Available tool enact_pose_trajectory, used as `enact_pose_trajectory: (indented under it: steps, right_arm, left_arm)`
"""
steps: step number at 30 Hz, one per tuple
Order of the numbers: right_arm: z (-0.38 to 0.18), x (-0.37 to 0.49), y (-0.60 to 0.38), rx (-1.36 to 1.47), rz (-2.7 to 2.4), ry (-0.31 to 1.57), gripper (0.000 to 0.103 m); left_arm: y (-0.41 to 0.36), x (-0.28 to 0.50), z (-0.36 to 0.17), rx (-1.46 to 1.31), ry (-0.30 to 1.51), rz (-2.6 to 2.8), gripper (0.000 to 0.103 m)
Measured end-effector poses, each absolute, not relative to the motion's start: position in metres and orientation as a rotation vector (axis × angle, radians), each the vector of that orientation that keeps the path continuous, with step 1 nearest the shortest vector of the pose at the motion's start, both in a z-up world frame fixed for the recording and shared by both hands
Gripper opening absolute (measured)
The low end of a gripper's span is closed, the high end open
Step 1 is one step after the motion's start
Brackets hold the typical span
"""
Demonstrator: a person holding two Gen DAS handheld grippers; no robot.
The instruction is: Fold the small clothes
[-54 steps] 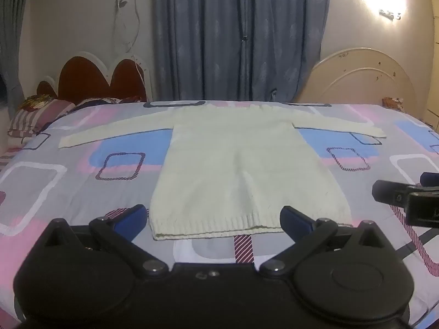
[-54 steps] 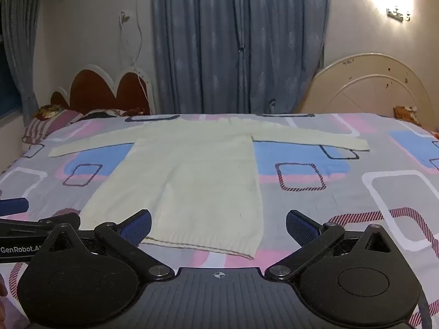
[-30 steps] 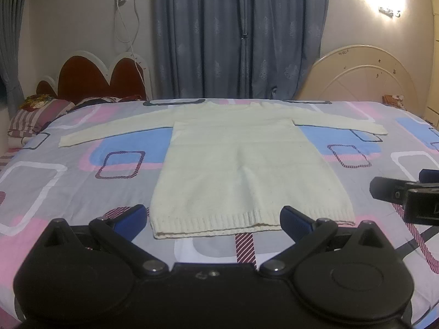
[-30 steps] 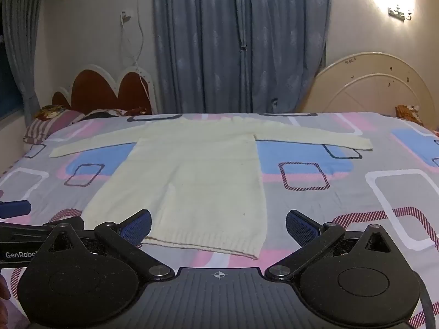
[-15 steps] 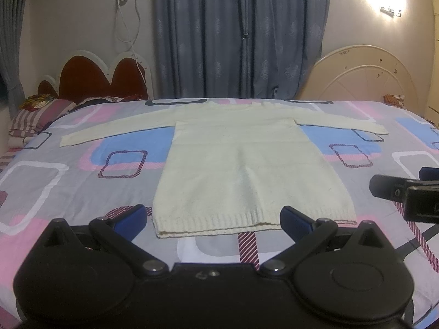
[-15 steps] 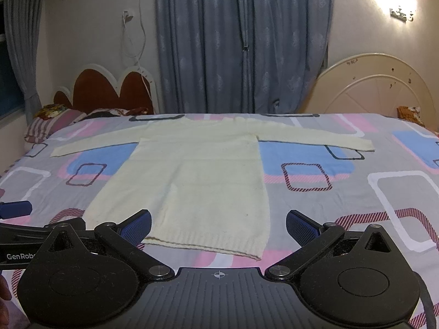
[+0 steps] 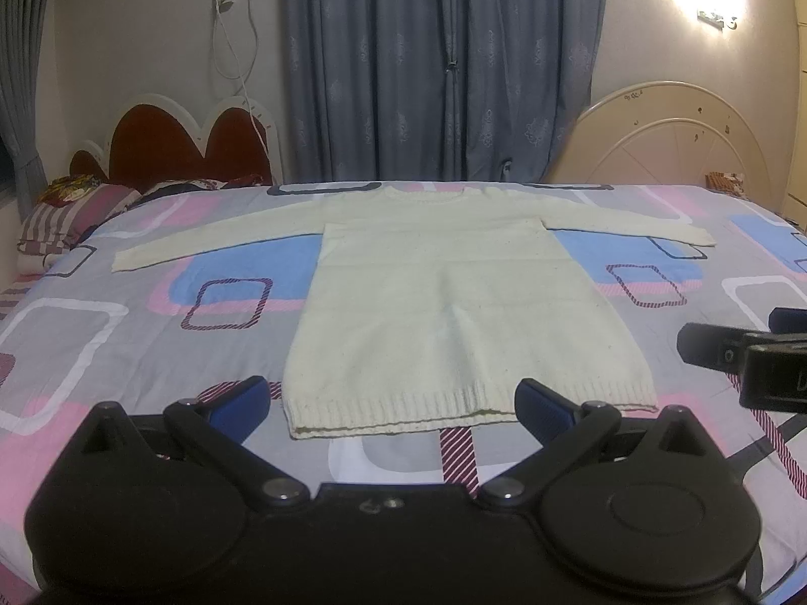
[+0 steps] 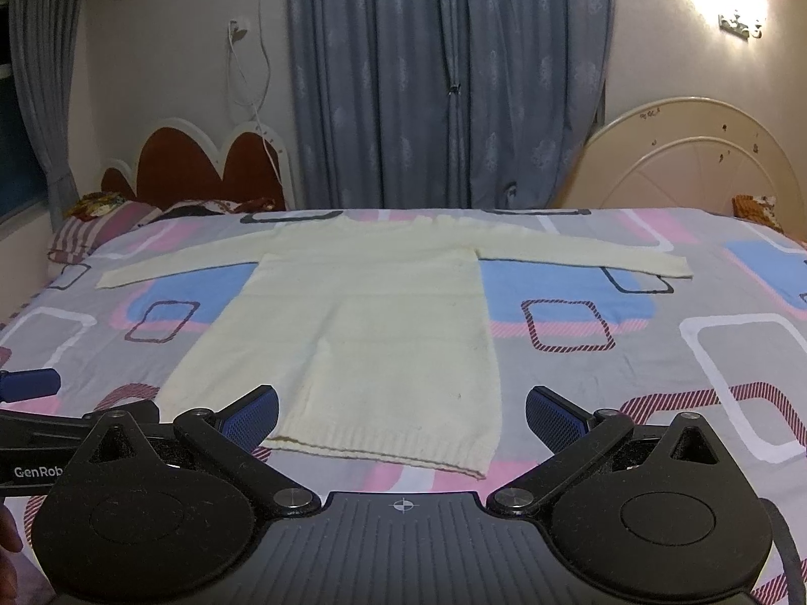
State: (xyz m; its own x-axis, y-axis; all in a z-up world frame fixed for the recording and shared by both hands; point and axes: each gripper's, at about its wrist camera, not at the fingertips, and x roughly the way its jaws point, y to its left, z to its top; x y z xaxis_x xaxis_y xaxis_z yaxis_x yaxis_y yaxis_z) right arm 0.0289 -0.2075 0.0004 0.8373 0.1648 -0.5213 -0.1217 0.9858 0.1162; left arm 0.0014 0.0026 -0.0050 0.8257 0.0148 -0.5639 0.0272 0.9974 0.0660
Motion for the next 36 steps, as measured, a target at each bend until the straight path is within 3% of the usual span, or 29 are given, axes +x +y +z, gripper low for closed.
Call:
enact_pose_trajectory:
  steps: [36]
  right_arm:
    - [-0.0018,0.0314,-0.2077,0.090,0.164,0.569,0.103]
  left_arm:
    - [0.0037,0.0012,-0.0059,0.067,0.609,0.025,0.103]
